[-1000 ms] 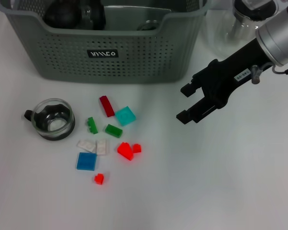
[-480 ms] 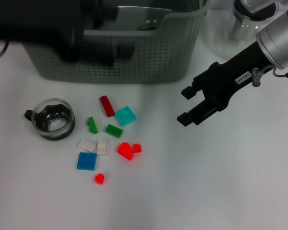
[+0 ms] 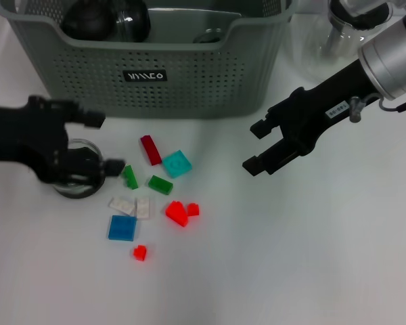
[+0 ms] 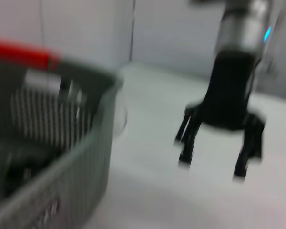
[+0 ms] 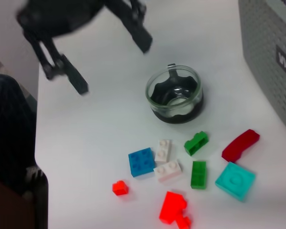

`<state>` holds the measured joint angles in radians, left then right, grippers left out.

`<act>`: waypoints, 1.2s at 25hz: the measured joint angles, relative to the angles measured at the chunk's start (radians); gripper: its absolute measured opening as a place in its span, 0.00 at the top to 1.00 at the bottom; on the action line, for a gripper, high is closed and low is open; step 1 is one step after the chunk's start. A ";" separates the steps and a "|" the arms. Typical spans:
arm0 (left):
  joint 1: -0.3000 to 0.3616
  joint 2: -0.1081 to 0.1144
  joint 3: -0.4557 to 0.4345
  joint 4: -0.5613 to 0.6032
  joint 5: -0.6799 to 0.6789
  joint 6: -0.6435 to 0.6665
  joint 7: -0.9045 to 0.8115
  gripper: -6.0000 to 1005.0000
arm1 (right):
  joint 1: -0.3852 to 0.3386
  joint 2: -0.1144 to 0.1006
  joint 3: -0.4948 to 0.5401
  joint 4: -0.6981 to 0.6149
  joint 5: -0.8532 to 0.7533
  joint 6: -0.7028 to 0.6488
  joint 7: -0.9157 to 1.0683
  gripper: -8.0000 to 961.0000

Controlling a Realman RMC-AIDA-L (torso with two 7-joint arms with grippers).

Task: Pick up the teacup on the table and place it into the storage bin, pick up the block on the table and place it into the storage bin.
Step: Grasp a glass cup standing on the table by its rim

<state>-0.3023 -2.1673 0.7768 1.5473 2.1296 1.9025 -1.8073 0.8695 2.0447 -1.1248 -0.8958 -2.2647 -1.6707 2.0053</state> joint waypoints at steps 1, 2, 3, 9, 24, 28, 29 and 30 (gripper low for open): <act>-0.003 0.000 0.003 -0.001 0.033 0.003 0.000 0.14 | -0.001 0.003 0.000 0.001 0.000 0.003 -0.001 0.11; -0.003 0.000 0.010 0.001 0.060 0.006 0.001 0.14 | -0.002 0.007 0.000 0.002 0.000 0.006 -0.001 0.11; -0.003 -0.001 0.016 0.005 0.078 0.008 0.001 0.14 | -0.001 0.010 0.000 0.003 0.000 0.012 -0.001 0.11; -0.016 -0.003 0.064 0.023 0.220 0.012 0.001 0.14 | 0.004 0.030 0.001 0.012 0.001 0.024 -0.002 0.11; -0.048 -0.007 0.243 0.035 0.475 -0.119 -0.010 0.14 | -0.005 0.046 0.010 0.027 0.002 0.042 0.006 0.11; -0.049 -0.011 0.321 0.047 0.521 -0.149 -0.021 0.14 | -0.005 0.047 0.011 0.035 0.003 0.048 0.004 0.11; -0.047 -0.011 0.340 0.052 0.527 -0.156 -0.025 0.14 | -0.005 0.047 0.011 0.037 0.003 0.049 0.002 0.11; -0.044 -0.011 0.361 0.057 0.534 -0.165 -0.030 0.14 | -0.005 0.048 0.011 0.039 0.003 0.053 0.000 0.11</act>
<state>-0.3465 -2.1783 1.1381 1.6046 2.6638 1.7377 -1.8370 0.8646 2.0922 -1.1136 -0.8567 -2.2615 -1.6181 2.0056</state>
